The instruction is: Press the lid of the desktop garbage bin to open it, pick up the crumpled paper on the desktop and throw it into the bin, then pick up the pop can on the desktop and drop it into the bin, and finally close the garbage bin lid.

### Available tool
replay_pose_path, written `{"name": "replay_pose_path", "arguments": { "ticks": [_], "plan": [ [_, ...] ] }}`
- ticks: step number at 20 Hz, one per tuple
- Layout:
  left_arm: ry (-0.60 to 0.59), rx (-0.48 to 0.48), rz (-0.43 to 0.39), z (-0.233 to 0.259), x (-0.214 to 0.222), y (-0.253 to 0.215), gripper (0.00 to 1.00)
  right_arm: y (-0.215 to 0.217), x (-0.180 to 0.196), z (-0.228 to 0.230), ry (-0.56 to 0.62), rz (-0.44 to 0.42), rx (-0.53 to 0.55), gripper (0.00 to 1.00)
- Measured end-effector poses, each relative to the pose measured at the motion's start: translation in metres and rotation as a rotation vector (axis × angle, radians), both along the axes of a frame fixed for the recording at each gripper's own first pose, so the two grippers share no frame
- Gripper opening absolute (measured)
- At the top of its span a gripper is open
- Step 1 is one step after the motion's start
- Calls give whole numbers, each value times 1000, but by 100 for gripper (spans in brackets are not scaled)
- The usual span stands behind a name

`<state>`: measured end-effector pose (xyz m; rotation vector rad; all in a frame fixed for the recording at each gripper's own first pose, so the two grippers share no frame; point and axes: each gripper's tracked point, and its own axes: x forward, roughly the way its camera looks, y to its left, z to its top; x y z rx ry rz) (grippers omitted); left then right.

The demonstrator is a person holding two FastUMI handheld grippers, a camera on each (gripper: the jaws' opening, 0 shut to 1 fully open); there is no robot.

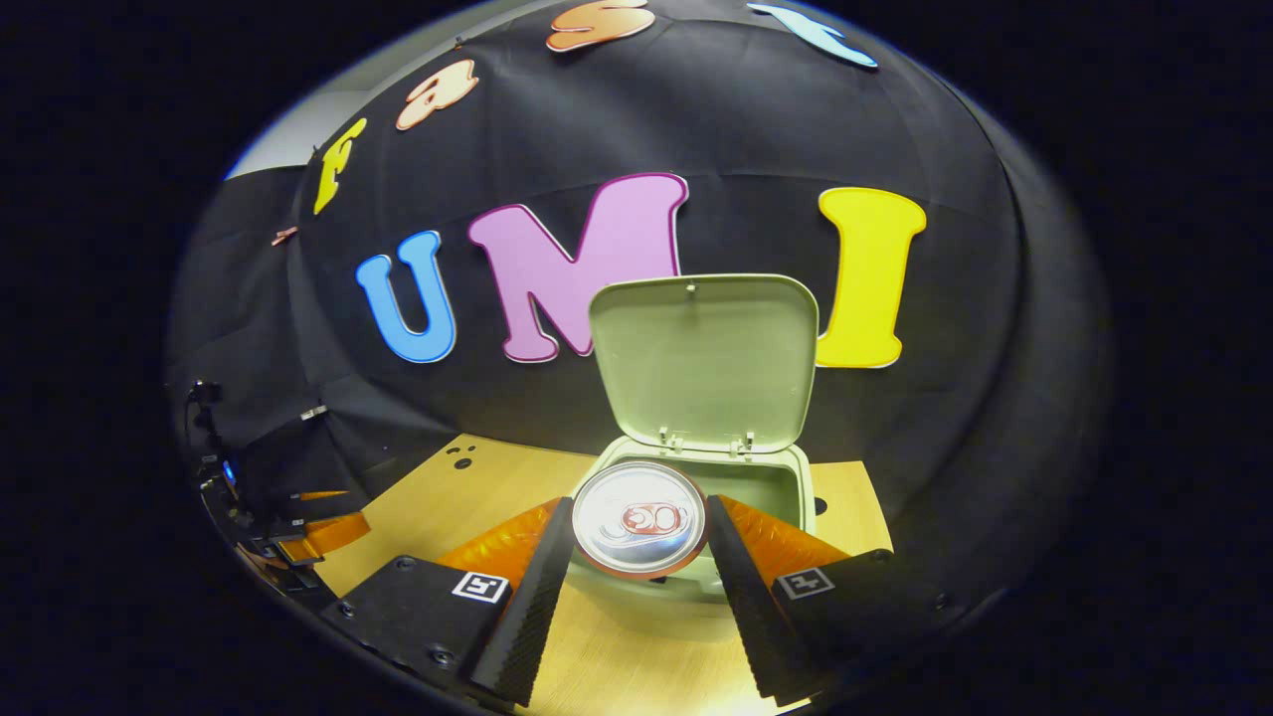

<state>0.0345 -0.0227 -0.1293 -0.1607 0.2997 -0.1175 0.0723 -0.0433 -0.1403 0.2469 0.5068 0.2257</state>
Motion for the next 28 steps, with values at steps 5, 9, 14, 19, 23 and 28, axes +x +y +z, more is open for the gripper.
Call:
{"name": "replay_pose_path", "arguments": {
  "ticks": [5, 9, 14, 19, 23, 28],
  "plan": [
    [8, 7, 7, -1, -1, 3, 96, -3, 18, -28, 63, -17, -14, 82],
    [9, 8, 13, -2, 0, 5, 96, 2, 24, -48, 120, -15, -6, 82],
    [12, 7, 17, -4, -1, 7, 96, 6, 30, -64, 167, -20, 4, 82],
    [11, 8, 19, -3, -1, 10, 96, 8, 32, -77, 201, -17, -1, 83],
    [15, 9, 28, -4, -4, 14, 96, 10, 30, -88, 233, -16, 1, 84],
    [20, 7, 39, -4, -6, 19, 96, 12, 29, -89, 230, -27, 24, 88]
  ]
}}
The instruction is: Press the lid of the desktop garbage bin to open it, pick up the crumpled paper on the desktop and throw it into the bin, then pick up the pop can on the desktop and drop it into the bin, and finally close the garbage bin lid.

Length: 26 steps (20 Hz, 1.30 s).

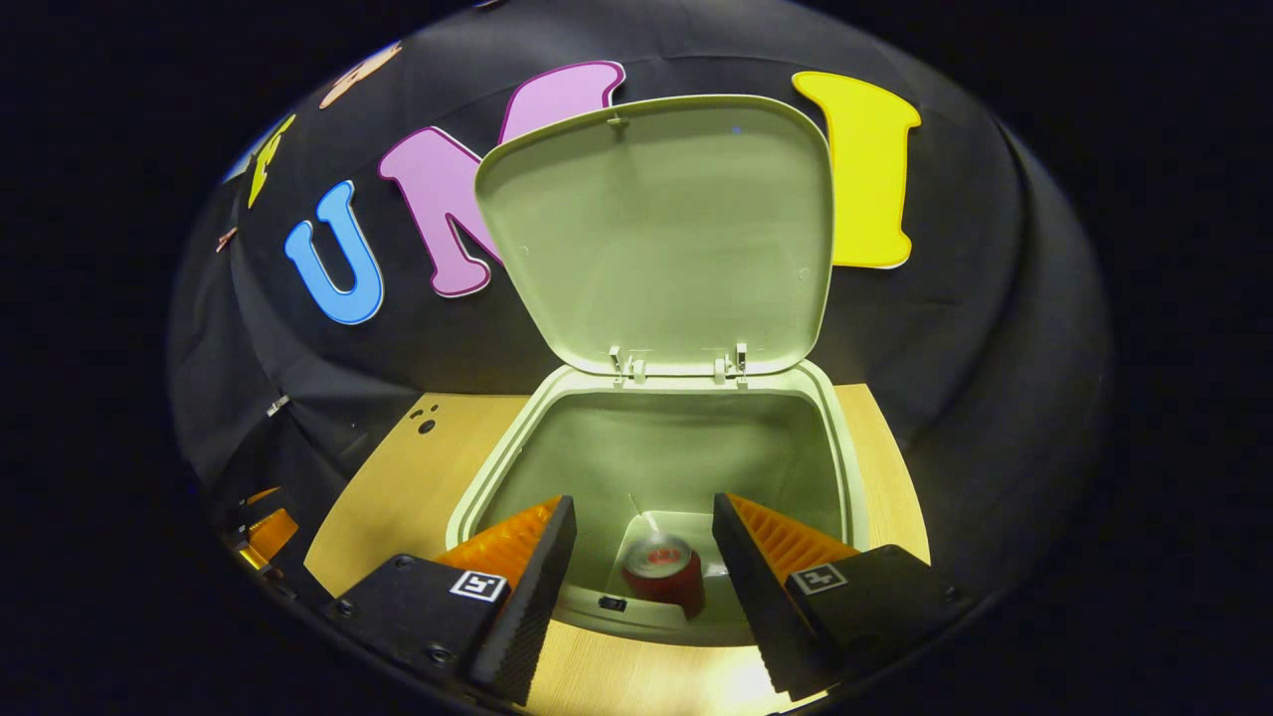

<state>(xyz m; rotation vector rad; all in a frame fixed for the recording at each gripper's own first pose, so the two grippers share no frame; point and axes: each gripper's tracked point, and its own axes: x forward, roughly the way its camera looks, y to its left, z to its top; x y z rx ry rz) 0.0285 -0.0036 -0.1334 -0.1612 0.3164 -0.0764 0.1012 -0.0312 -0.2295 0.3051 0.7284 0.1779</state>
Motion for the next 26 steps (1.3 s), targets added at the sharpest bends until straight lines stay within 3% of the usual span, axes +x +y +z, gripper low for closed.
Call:
{"name": "replay_pose_path", "arguments": {
  "ticks": [2, 8, 17, 26],
  "plan": [
    [-2, 0, -1, 1, -1, -1, 96, 1, -3, 5, -9, 1, 5, 94],
    [-1, 2, -8, 1, -4, -3, 96, -12, -9, 22, -63, -35, -47, 99],
    [1, 0, -18, 2, -5, -8, 96, -40, 11, 138, -382, -102, -102, 98],
    [-9, -9, -20, 6, -7, -11, 96, -43, 52, 209, -510, -121, -88, 98]
  ]
}}
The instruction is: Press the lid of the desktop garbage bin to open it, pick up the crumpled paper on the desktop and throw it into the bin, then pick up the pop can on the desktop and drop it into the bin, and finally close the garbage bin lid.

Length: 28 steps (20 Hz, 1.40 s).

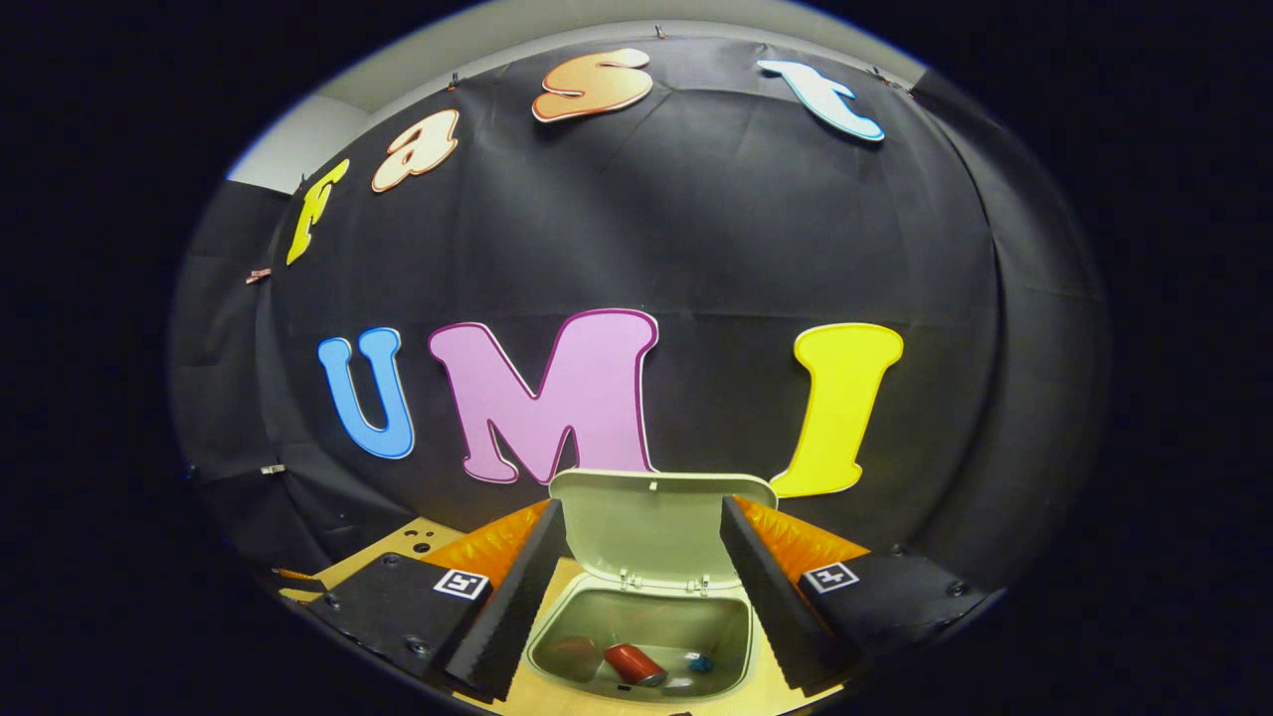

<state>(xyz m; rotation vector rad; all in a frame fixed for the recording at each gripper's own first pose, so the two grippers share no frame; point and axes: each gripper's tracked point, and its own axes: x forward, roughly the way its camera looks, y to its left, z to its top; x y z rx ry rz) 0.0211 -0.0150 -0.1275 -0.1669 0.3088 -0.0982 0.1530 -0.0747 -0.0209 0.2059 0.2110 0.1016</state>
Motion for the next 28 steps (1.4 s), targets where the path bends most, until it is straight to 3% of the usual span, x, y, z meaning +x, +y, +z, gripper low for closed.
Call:
{"name": "replay_pose_path", "arguments": {
  "ticks": [8, 19, 28],
  "plan": [
    [11, -20, 15, -4, -7, 2, 96, 10, 46, 10, -26, -34, -2, 98],
    [29, -10, 66, -9, -11, 21, 96, 4, 91, -15, -17, -108, 14, 98],
    [29, -25, 50, -10, -4, 18, 96, 12, 62, -29, 51, -73, -61, 98]
  ]
}}
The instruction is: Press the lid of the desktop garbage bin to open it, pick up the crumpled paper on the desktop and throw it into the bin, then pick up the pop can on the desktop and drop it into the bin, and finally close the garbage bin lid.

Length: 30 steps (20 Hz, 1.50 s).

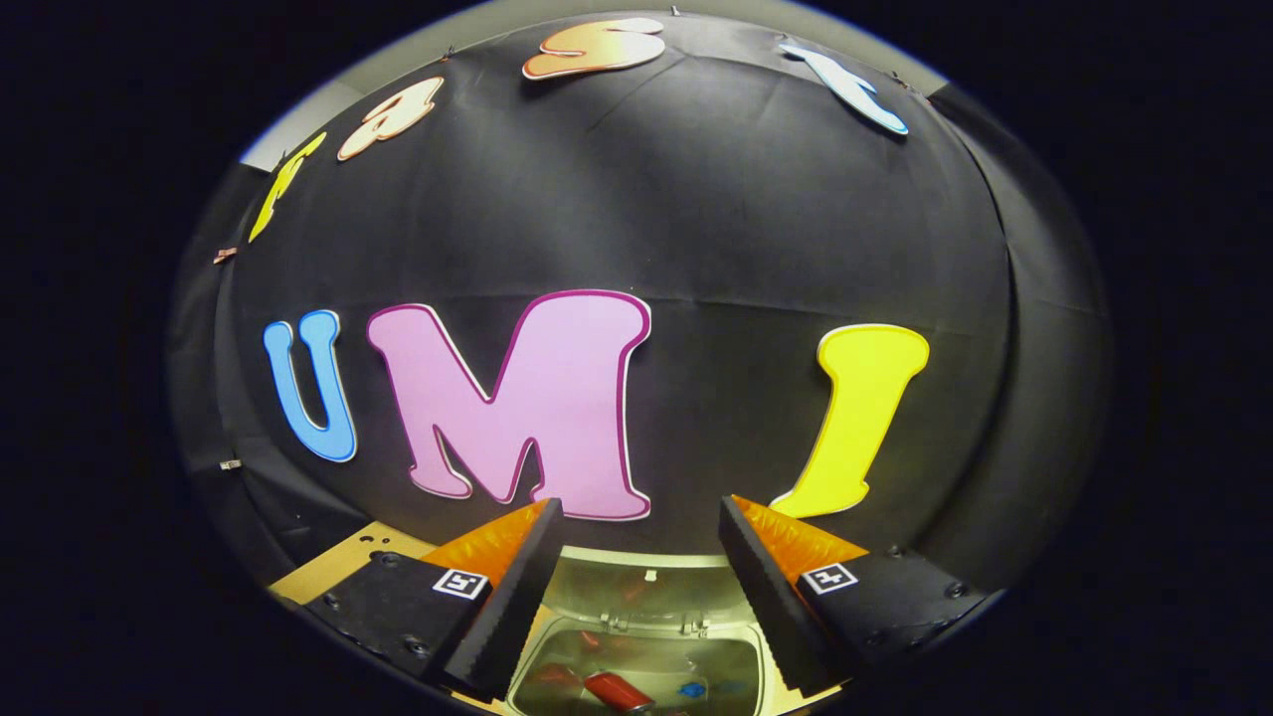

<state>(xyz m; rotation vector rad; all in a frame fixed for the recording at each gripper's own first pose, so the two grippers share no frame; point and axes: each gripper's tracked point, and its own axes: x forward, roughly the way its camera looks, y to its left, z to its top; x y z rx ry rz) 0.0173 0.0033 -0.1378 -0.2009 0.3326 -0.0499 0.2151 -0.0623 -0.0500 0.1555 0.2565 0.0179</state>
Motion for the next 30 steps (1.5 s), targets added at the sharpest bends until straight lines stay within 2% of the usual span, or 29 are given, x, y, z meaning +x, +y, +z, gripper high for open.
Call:
{"name": "replay_pose_path", "arguments": {
  "ticks": [6, 19, 30],
  "plan": [
    [-1, -7, -31, -1, 0, -9, 96, 6, -37, -16, 71, 38, 6, 98],
    [-2, -4, -70, -1, -2, -22, 96, 29, -111, -88, 250, 118, 17, 98],
    [11, -3, -70, -6, -7, -24, 96, 33, -136, -131, 369, 152, 16, 99]
  ]
}}
